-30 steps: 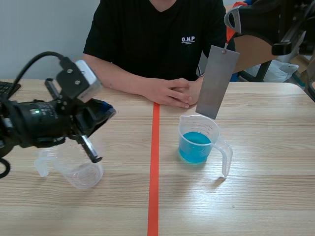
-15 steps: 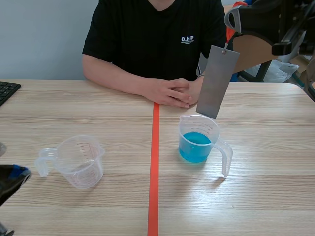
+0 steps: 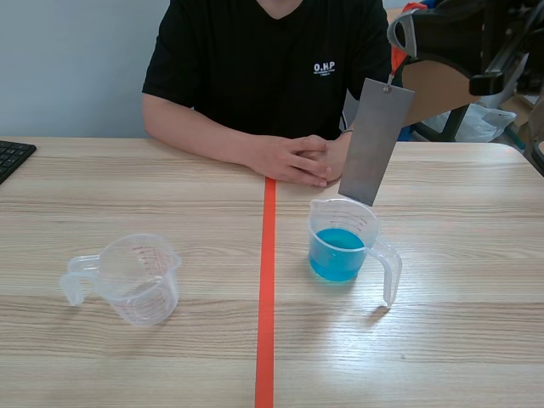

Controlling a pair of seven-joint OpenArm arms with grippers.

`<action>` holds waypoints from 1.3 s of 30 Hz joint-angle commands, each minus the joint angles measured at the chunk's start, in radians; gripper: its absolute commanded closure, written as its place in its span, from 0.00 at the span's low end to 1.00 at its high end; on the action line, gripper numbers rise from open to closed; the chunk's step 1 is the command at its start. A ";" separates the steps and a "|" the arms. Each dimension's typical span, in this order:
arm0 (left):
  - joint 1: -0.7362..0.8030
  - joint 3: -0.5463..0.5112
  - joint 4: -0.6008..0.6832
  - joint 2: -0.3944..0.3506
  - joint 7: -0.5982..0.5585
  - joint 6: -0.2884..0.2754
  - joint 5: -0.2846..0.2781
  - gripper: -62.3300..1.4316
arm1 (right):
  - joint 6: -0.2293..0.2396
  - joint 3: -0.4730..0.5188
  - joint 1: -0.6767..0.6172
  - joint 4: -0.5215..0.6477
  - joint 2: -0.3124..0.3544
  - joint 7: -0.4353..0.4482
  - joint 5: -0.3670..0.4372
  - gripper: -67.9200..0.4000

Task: Do the redox reaction experiment.
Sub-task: 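Raise the plate and point at it, then put the plate into the left beaker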

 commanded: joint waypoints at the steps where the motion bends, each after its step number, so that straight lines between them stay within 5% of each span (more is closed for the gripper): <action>1: -0.001 -0.009 0.005 0.028 0.004 -0.002 0.000 0.89 | 0.007 0.008 0.018 0.014 0.010 0.015 0.007 0.97; 15: 0.076 -0.036 0.004 0.212 0.004 -0.004 0.001 0.89 | 0.007 -0.040 0.074 0.014 -0.016 -0.019 0.007 0.97; 35: 0.092 -0.036 0.003 0.232 0.000 -0.001 0.000 0.89 | 0.007 -0.135 0.192 0.014 -0.140 -0.088 0.003 0.97; 39: 0.092 -0.036 0.003 0.232 0.000 -0.001 0.000 0.66 | 0.007 -0.178 0.229 0.013 -0.183 -0.113 0.002 0.97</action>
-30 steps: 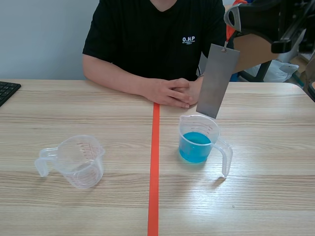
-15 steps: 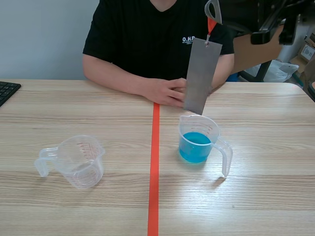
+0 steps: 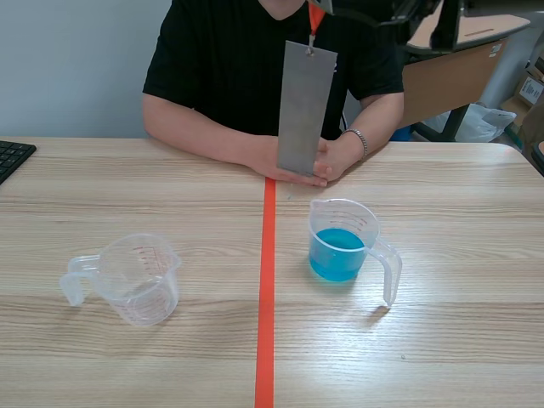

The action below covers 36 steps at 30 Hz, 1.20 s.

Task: Do the redox reaction experiment.
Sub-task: 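Put the plate into the left beaker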

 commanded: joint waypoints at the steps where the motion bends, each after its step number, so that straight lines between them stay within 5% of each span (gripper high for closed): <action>1: 0.010 -0.005 0.006 0.002 -0.014 -0.002 0.000 0.58 | 0.007 -0.018 0.037 0.012 -0.018 0.000 0.004 0.97; 6: 0.010 -0.005 0.006 0.002 -0.014 -0.002 0.000 0.25 | 0.007 -0.082 0.085 0.012 -0.090 -0.032 -0.023 0.97; 14: 0.010 -0.005 0.006 0.002 -0.014 -0.002 0.000 0.00 | 0.007 -0.195 0.138 0.006 -0.219 -0.038 -0.103 0.97; 26: 0.010 -0.005 0.006 0.002 -0.013 -0.002 0.000 0.00 | 0.007 -0.341 0.150 -0.076 -0.380 -0.043 -0.205 0.97; 36: 0.010 -0.005 0.006 0.002 -0.013 0.015 0.000 0.00 | 0.007 -0.423 0.149 -0.138 -0.447 -0.040 -0.260 0.97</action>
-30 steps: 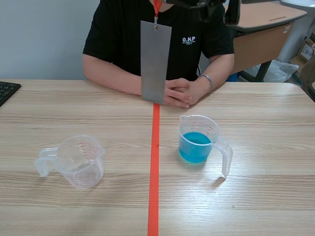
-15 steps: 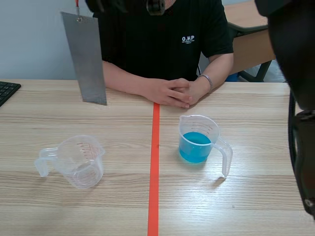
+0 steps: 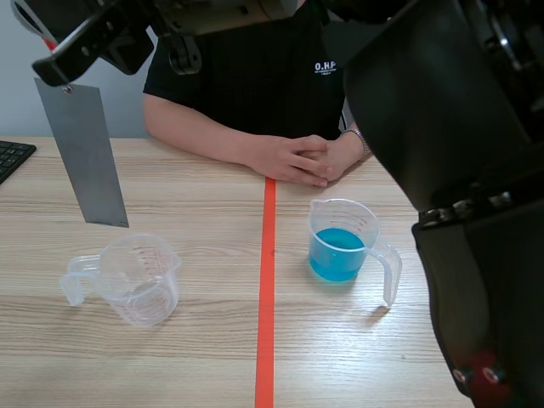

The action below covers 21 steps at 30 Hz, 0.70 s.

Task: Do the redox reaction experiment.
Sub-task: 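Put the plate into the left beaker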

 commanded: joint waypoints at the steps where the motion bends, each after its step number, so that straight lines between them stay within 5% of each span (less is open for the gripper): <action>1: 0.010 -0.005 0.006 0.002 -0.013 0.000 0.000 0.00 | 0.007 -0.009 0.020 -0.002 -0.010 0.019 0.000 0.97; 21: 0.010 -0.005 0.006 0.002 -0.013 -0.003 0.000 0.00 | 0.007 -0.042 0.017 -0.137 -0.045 0.121 -0.097 0.97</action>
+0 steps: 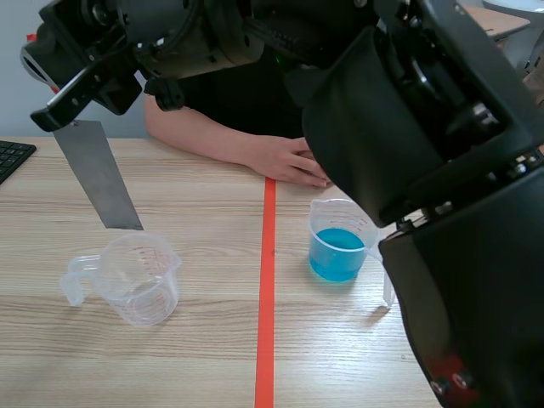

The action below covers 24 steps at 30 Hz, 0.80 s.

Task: Do the redox reaction experiment.
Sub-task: 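Put the plate into the left beaker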

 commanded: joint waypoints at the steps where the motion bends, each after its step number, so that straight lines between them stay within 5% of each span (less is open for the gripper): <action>1: 0.010 -0.005 0.006 0.002 -0.013 0.001 0.000 0.00 | 0.007 0.000 0.017 0.000 -0.009 0.029 0.014 0.97; 24: 0.010 -0.004 0.006 0.000 -0.010 -0.017 -0.003 0.00 | 0.007 -0.055 0.016 -0.121 -0.009 0.115 -0.046 0.97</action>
